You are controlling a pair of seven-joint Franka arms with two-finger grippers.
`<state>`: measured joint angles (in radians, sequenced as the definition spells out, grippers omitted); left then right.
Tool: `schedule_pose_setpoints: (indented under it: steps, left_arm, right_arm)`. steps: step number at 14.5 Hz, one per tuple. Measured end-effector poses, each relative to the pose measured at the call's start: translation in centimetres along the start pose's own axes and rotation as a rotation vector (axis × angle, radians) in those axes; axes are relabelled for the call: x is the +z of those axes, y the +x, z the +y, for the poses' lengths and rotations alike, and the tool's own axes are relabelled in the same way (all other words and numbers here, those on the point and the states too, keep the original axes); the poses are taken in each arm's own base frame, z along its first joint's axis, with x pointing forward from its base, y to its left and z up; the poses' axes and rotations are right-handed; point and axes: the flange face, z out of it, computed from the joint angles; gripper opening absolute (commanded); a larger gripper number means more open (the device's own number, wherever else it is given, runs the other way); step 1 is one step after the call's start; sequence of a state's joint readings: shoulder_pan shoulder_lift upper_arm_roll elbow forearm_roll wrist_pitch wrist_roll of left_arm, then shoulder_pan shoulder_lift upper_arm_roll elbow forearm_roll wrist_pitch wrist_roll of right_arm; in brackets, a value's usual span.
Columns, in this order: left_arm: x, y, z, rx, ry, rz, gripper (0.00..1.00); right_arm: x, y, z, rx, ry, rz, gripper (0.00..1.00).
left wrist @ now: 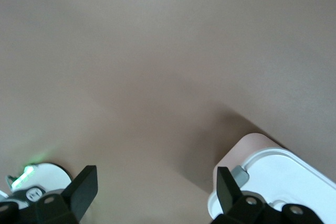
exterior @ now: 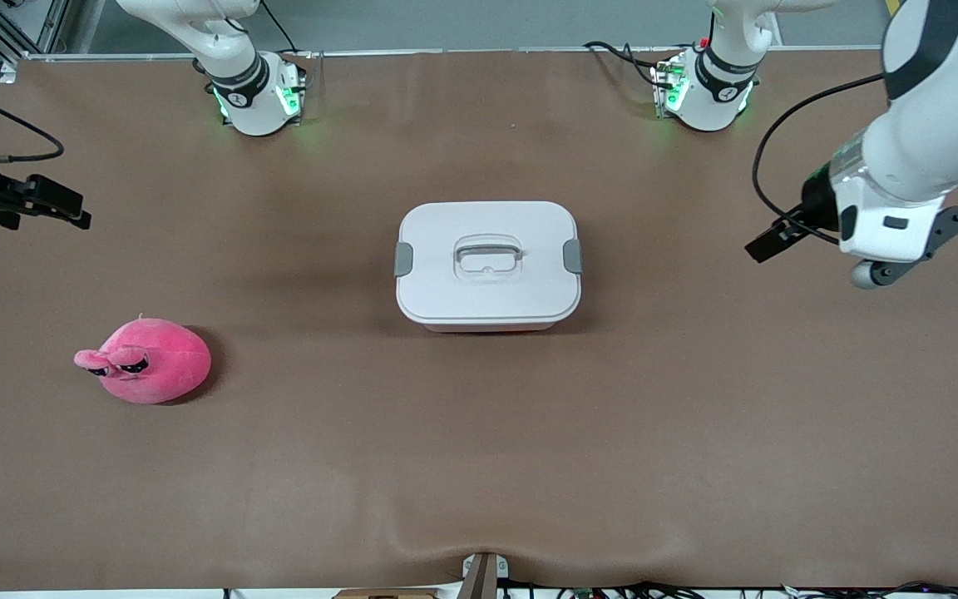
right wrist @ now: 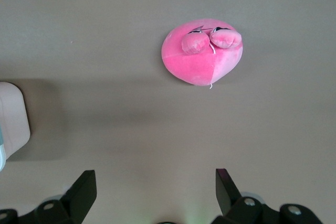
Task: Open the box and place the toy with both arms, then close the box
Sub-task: 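Grasp the lid handle with the left gripper while the right gripper grasps the plush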
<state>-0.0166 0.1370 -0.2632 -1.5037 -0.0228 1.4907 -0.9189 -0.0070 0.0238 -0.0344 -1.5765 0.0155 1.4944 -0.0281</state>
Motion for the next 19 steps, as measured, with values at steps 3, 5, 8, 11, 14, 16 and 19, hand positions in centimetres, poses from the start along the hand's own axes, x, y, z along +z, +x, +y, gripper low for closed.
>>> schedule_pose_setpoints:
  steps: [3,5,8,11,14,16,19]
  left_arm:
    - [1.1,-0.8,1.4,-0.07,-0.003,-0.024,1.0]
    - [2.0,-1.9,2.8,-0.121,0.0,-0.03,1.0]
    - [2.8,-4.7,5.5,-0.219,-0.006,-0.021,1.0]
    - [4.2,-8.1,8.5,-0.297,-0.009,-0.017,1.0]
    - [5.9,-10.5,11.1,-0.409,-0.038,-0.051,1.0]
    - [6.9,-11.6,12.4,-0.477,-0.068,-0.073,1.0]
    - [8.4,-14.1,14.4,-0.57,-0.096,-0.078,1.0]
  right_arm:
    - [1.6,1.4,0.0,0.001,-0.001,-0.009,1.0]
    - [2.7,2.2,0.1,0.001,-0.002,-0.019,1.0]
    - [4.1,2.9,0.1,0.002,-0.002,-0.044,1.0]
    - [5.2,3.9,0.2,0.003,-0.003,-0.042,1.0]
    - [6.4,4.9,1.1,0.018,-0.003,-0.044,1.0]
    - [8.4,6.2,1.7,0.027,-0.003,-0.053,1.0]
    - [12.3,8.2,1.7,0.025,-0.005,-0.081,1.0]
